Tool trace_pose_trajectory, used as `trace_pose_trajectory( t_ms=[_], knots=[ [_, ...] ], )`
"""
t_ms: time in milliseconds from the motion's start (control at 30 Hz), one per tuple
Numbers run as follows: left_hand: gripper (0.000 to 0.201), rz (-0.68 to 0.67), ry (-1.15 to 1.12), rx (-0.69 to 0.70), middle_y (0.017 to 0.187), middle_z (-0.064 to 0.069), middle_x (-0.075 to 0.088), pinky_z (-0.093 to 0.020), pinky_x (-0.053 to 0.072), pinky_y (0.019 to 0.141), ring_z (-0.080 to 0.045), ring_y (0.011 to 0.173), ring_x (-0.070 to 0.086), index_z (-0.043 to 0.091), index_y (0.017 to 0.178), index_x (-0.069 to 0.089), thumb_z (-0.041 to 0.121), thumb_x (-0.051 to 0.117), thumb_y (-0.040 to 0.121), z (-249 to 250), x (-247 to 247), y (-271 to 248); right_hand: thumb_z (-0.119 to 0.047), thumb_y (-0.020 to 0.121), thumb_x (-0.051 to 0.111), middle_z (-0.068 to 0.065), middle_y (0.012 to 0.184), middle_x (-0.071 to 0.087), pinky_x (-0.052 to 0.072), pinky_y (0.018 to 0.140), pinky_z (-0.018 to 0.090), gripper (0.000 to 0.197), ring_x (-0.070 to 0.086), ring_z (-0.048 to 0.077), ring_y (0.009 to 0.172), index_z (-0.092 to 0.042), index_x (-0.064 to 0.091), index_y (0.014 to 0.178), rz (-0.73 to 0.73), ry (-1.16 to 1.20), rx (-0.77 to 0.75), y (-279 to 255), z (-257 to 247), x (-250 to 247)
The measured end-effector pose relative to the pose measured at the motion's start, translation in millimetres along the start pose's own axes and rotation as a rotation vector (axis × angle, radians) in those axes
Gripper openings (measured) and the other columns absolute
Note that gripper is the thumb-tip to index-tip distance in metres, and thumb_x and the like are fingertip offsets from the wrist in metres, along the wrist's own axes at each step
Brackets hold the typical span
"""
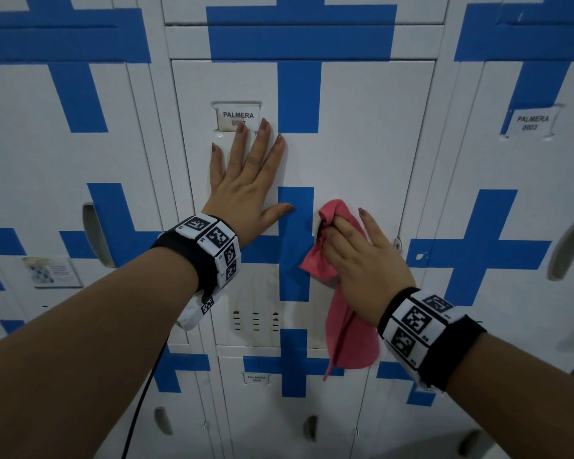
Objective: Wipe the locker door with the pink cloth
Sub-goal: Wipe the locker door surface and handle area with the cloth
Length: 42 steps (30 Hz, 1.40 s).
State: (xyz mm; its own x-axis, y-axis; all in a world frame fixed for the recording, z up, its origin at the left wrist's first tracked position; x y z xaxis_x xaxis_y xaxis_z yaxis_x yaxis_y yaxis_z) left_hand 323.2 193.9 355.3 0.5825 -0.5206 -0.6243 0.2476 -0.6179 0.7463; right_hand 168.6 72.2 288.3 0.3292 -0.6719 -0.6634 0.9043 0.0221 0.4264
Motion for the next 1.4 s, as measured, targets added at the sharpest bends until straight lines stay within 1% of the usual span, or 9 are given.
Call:
trace_pose_trajectory(
  t_ms=[233,333,467,700,800,933,1133,1267,1400],
  knots=[
    [0.091,0.004,-0.005,0.003,0.157,-0.004,-0.012,-0.055,-0.009,0.11,-0.027,0.143,-0.015,0.021,0.149,-0.01,0.064,0.038,0.085,0,1,0,-0.023,0.084,0.013,0.012,0.157,0.001,-0.023,0.104,0.054,0.064,-0.011,0.035,0.142,-0.004,-0.005,0.142,-0.064,-0.074,0.075,-6,-3,0],
    [0.091,0.012,-0.003,0.003,0.157,-0.004,-0.012,-0.056,-0.008,0.11,-0.027,0.142,-0.016,0.02,0.149,-0.01,0.064,0.038,0.085,-1,2,0,-0.019,0.079,0.027,0.015,0.154,0.019,-0.007,0.112,0.053,0.066,0.005,0.036,0.143,-0.007,0.028,0.144,-0.043,0.105,0.173,-1,-12,8],
    [0.09,0.011,-0.012,0.007,0.157,-0.004,-0.011,-0.057,-0.007,0.11,-0.03,0.143,-0.012,0.021,0.149,-0.009,0.064,0.036,0.084,0,2,0,-0.017,0.076,0.028,0.016,0.15,0.03,0.009,0.111,0.055,0.066,0.014,0.036,0.142,-0.004,0.037,0.14,-0.009,0.283,0.234,1,-30,18],
    [0.089,0.007,-0.008,0.003,0.157,-0.004,-0.011,-0.056,-0.008,0.11,-0.029,0.143,-0.013,0.021,0.149,-0.009,0.065,0.034,0.085,-1,2,0,-0.012,0.066,0.057,0.009,0.148,0.036,0.007,0.111,0.056,0.065,0.019,0.031,0.141,-0.01,0.052,0.131,-0.019,0.335,0.158,-19,-35,29],
    [0.089,0.006,-0.007,0.004,0.156,-0.003,-0.014,-0.056,-0.008,0.11,-0.026,0.142,-0.016,0.021,0.149,-0.009,0.065,0.033,0.084,-1,1,0,-0.013,0.071,0.043,0.008,0.146,0.039,0.009,0.113,0.056,0.059,0.021,0.031,0.141,-0.01,0.054,0.129,-0.012,0.349,0.132,-21,-32,23],
    [0.09,0.005,-0.003,0.004,0.156,-0.002,-0.015,-0.055,-0.01,0.109,-0.021,0.14,-0.021,0.021,0.149,-0.01,0.065,0.034,0.085,0,1,0,-0.015,0.071,0.053,0.011,0.133,0.054,0.018,0.113,0.054,0.052,0.033,0.035,0.135,-0.006,0.06,0.122,-0.022,0.242,0.057,-19,-27,16],
    [0.09,0.013,0.001,0.005,0.156,-0.002,-0.013,-0.055,-0.009,0.11,-0.026,0.142,-0.016,0.022,0.149,-0.011,0.065,0.036,0.085,0,1,0,-0.03,0.083,0.047,0.002,0.12,0.057,-0.002,0.112,0.055,0.038,0.033,0.035,0.13,-0.016,0.066,0.113,-0.163,-0.046,-0.114,-1,-14,0],
    [0.09,0.011,-0.002,0.003,0.157,-0.004,-0.011,-0.055,-0.01,0.11,-0.025,0.142,-0.016,0.021,0.149,-0.01,0.065,0.036,0.085,-1,1,0,-0.031,0.081,0.047,0.001,0.109,0.063,0.008,0.114,0.055,0.037,0.042,0.034,0.124,-0.016,0.07,0.105,-0.132,-0.124,-0.162,3,-6,-5],
    [0.09,0.012,0.0,0.003,0.157,-0.004,-0.01,-0.055,-0.009,0.11,-0.029,0.143,-0.013,0.02,0.149,-0.008,0.065,0.035,0.085,0,1,0,-0.034,0.083,0.021,0.001,0.109,0.062,0.002,0.114,0.055,0.056,0.044,0.033,0.123,-0.015,0.069,0.108,-0.117,-0.101,-0.134,8,0,-10]
  ],
)
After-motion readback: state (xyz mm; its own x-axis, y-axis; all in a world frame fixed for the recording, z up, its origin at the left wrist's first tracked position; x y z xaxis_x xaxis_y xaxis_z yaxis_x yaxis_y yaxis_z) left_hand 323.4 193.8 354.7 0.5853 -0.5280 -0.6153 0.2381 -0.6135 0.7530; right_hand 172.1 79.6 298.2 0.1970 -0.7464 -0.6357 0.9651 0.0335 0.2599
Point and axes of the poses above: each hand's wrist, its own y-axis towards the middle knuckle, its own x-axis out of the palm, z = x × y, the point moved 3 cm from there along y, towards the middle knuckle
